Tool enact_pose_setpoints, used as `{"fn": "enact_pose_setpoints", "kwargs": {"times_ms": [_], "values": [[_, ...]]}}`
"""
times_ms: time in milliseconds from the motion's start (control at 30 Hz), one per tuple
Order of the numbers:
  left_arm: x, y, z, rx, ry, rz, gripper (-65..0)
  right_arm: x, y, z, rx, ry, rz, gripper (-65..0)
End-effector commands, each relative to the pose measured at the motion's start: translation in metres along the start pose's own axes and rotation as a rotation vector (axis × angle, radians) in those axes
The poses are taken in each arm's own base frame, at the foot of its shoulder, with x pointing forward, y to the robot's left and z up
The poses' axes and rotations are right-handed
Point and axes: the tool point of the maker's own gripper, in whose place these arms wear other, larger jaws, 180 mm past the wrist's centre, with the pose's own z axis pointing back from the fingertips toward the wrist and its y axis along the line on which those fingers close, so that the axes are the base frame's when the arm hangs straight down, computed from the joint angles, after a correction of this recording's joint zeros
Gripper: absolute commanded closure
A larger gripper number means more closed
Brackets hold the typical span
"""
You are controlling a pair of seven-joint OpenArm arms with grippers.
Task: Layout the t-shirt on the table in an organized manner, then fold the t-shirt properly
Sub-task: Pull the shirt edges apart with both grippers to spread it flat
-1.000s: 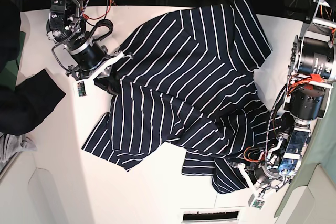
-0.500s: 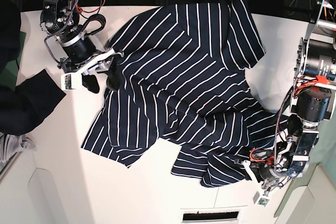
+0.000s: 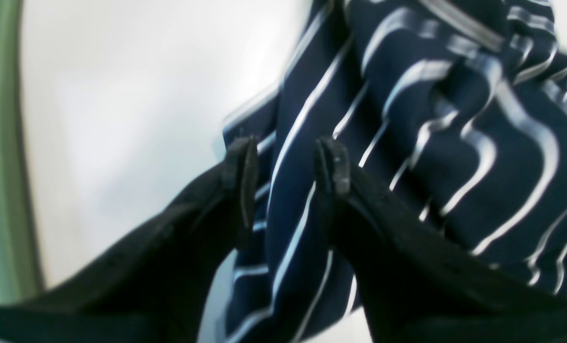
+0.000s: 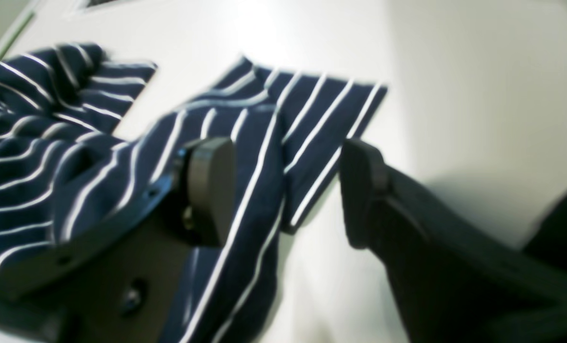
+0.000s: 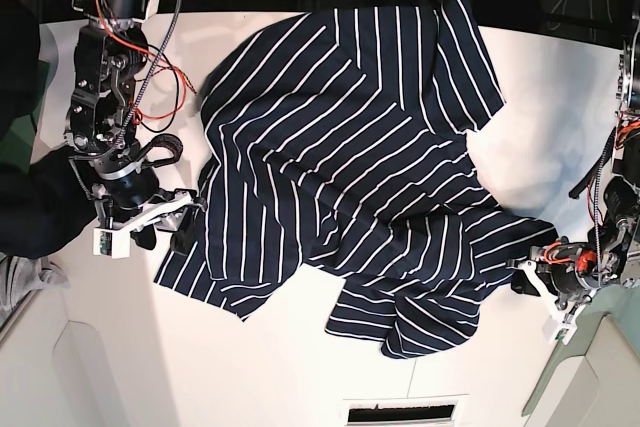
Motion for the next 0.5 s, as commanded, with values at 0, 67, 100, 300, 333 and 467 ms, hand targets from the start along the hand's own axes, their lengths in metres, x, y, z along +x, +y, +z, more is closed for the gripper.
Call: {"fn": "enact_pose_setpoints", "kwargs": {"times_ms": [0,67,100,300,333,467], "values": [[0.015,0.007,0.006,0.009,-0.049,-0.005,-22.8,0.020,0.007,-0.009,0.031,-0.048,0.002,-34.3],[0.001,0.007,0.004,0.015,-0.044,-0.021,-22.8,0.008,0.015,-0.019,0.068,-0.006,-0.015,-34.3],[-0.005,0.007,0.002,0.023,-0.043,-0.036,-22.8,0.003,0.020,-0.022,0.094,0.011,-0.016,-34.3],[-0.025,0.026,0.000,0.158,-0.036,-0.067,-22.6,-0.017,0.033,-0.024,0.135,0.062,-0.018,-34.3],[-0.026,0.033,0.001,0.200,-0.042,-0.070,-22.0,-0.017,0.034,-0.024,0.136,0.063,-0.017,-33.8],[-0.025,0.049,0.004,0.299,-0.039,-0.130,0.0,-0.018,0.038,-0.024,0.156,0.064,-0.010,-8.3]]}}
